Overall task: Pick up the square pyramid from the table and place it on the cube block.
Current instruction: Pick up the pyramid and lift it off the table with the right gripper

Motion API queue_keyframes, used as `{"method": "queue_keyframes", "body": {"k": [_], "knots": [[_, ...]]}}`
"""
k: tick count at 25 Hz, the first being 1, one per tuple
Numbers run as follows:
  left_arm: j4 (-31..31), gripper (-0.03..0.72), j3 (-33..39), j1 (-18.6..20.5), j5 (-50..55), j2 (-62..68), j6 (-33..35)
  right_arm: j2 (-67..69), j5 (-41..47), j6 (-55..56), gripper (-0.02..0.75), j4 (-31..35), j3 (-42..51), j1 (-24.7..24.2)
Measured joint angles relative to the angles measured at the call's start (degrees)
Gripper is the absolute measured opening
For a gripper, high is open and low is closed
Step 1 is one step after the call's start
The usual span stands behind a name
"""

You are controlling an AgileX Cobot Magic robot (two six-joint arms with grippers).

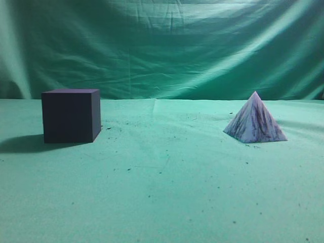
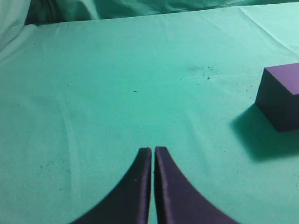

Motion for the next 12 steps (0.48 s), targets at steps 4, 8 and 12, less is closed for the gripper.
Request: {"method": "queue_keyframes", "body": {"k": [4, 8, 12], "knots": [[0.00, 0.000, 0.00, 0.00, 0.00, 0.00, 0.00, 0.00, 0.00, 0.00, 0.063, 0.00, 0.00, 0.00], [0.00, 0.000, 0.00, 0.00, 0.00, 0.00, 0.00, 0.00, 0.00, 0.00, 0.063, 0.00, 0.08, 0.00], [0.00, 0.000, 0.00, 0.00, 0.00, 0.00, 0.00, 0.00, 0.00, 0.00, 0.063, 0.00, 0.08, 0.00]]}}
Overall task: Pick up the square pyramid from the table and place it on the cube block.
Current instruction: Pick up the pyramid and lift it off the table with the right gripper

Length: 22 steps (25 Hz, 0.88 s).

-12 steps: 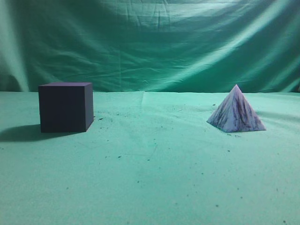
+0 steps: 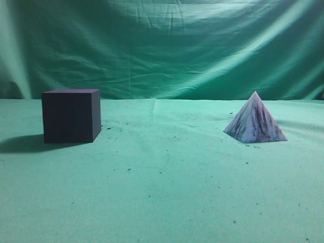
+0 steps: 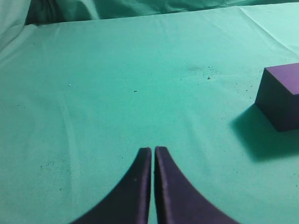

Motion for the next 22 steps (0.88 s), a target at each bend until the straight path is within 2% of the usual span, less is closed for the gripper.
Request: {"method": "queue_keyframes", "body": {"k": [14, 16, 20, 22], "knots": [[0.00, 0.000, 0.00, 0.00, 0.00, 0.00, 0.00, 0.00, -0.70, -1.45, 0.063, -0.75, 0.00, 0.00], [0.00, 0.000, 0.00, 0.00, 0.00, 0.00, 0.00, 0.00, -4.92, -1.35, 0.063, -0.26, 0.16, 0.00], [0.00, 0.000, 0.00, 0.00, 0.00, 0.00, 0.00, 0.00, -21.70, 0.91, 0.063, 3.06, -0.20, 0.00], [0.00, 0.000, 0.00, 0.00, 0.00, 0.00, 0.00, 0.00, -17.86, 1.02, 0.063, 3.54, -3.46, 0.00]]}}
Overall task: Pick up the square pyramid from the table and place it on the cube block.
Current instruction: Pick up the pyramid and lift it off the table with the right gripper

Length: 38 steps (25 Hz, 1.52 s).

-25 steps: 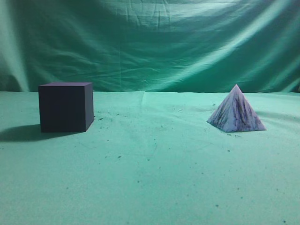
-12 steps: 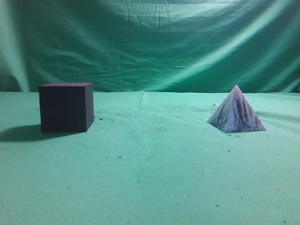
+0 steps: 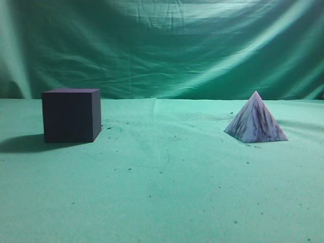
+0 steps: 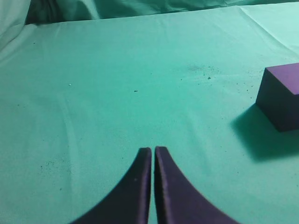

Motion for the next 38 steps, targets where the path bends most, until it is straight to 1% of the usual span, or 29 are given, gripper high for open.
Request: {"method": "queue_keyframes", "body": {"k": [4, 7, 9, 12, 14, 15, 18, 22, 25, 28, 29, 31, 32, 34, 36, 37, 38], "knots": [[0.00, 0.000, 0.00, 0.00, 0.00, 0.00, 0.00, 5.30, 15.33, -2.46, 0.063, 0.22, -11.83, 0.00], [0.00, 0.000, 0.00, 0.00, 0.00, 0.00, 0.00, 13.58, 26.68, -2.67, 0.063, 0.82, -20.10, 0.00], [0.00, 0.000, 0.00, 0.00, 0.00, 0.00, 0.00, 19.27, 33.48, -3.07, 0.063, 1.34, -23.86, 0.00], [0.00, 0.000, 0.00, 0.00, 0.00, 0.00, 0.00, 27.44, 40.93, -10.15, 0.063, 3.91, -29.12, 0.00], [0.00, 0.000, 0.00, 0.00, 0.00, 0.00, 0.00, 33.61, 45.54, -15.34, 0.063, 6.54, -33.23, 1.35], [0.00, 0.000, 0.00, 0.00, 0.00, 0.00, 0.00, 36.26, 46.97, -16.32, 0.000, 7.47, -34.82, 2.65], [0.00, 0.000, 0.00, 0.00, 0.00, 0.00, 0.00, 45.59, 50.14, -16.29, 0.000, 7.11, -39.10, 8.90], [0.00, 0.000, 0.00, 0.00, 0.00, 0.00, 0.00, 58.61, 50.99, -11.79, 0.000, 3.20, -43.69, 17.04], [0.00, 0.000, 0.00, 0.00, 0.00, 0.00, 0.00, 67.06, 49.23, -10.23, 0.000, 1.17, -47.23, 21.70], [0.00, 0.000, 0.00, 0.00, 0.00, 0.00, 0.00, 74.45, 45.95, -10.04, 0.000, 1.03, -50.55, 24.37], [0.00, 0.000, 0.00, 0.00, 0.00, 0.00, 0.00, 76.26, 45.02, -10.04, 0.063, 1.03, -51.40, 24.91], [0.00, 0.000, 0.00, 0.00, 0.00, 0.00, 0.00, 80.36, 43.20, -10.04, 0.156, 2.53, -53.36, 25.44], [0.00, 0.000, 0.00, 0.00, 0.00, 0.00, 0.00, 82.28, 42.53, -10.04, 0.223, 3.36, -54.27, 25.67], [0.00, 0.000, 0.00, 0.00, 0.00, 0.00, 0.00, 85.67, 41.45, -10.15, 0.384, 5.29, -55.83, 25.69], [0.00, 0.000, 0.00, 0.00, 0.00, 0.00, 0.00, 88.85, 40.98, -10.15, 0.540, 5.71, -57.02, 25.69], [0.00, 0.000, 0.00, 0.00, 0.00, 0.00, 0.00, 90.51, 40.84, -10.15, 0.603, 5.75, -57.56, 25.69], [0.00, 0.000, 0.00, 0.00, 0.00, 0.00, 0.00, 92.08, 40.70, -10.15, 0.640, 5.85, -58.03, 25.69]]}}
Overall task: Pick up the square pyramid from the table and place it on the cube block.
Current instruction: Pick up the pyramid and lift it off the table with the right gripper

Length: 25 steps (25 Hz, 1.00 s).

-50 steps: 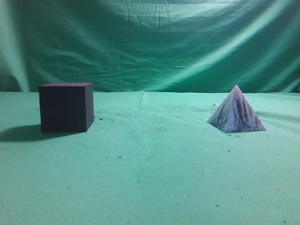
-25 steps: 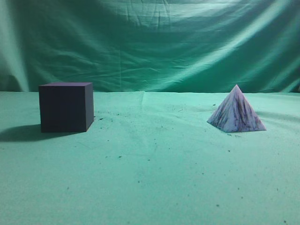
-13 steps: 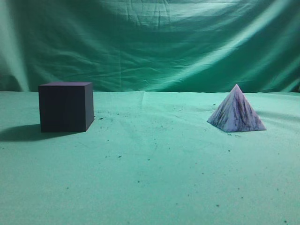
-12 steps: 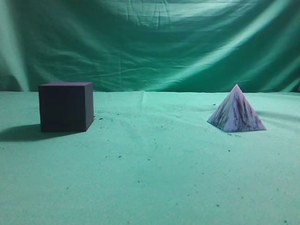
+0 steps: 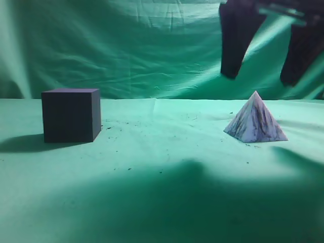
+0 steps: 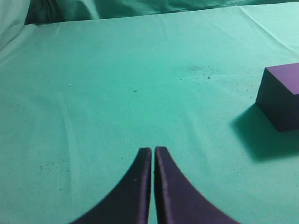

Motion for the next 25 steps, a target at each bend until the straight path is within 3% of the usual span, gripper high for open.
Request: {"method": "queue_keyframes", "body": {"k": [7, 9, 12, 14, 22, 25], "knots": [[0.00, 0.000, 0.00, 0.00, 0.00, 0.00, 0.00, 9.03, -1.06, 0.21, 0.645, -0.23, -2.59, 0.00], [0.00, 0.000, 0.00, 0.00, 0.00, 0.00, 0.00, 10.86, -2.06, 0.29, 0.593, -0.59, -2.88, 0.00], [0.00, 0.000, 0.00, 0.00, 0.00, 0.00, 0.00, 12.97, -3.70, 0.34, 0.596, -1.50, -2.88, 0.00], [0.00, 0.000, 0.00, 0.00, 0.00, 0.00, 0.00, 13.88, -4.67, 0.96, 0.538, -2.86, -2.88, 0.00], [0.00, 0.000, 0.00, 0.00, 0.00, 0.00, 0.00, 15.71, -5.87, 3.96, 0.545, -7.43, -3.79, 0.38], [0.00, 0.000, 0.00, 0.00, 0.00, 0.00, 0.00, 16.50, -4.88, 6.47, 0.423, -9.35, -4.29, 0.38]]}}
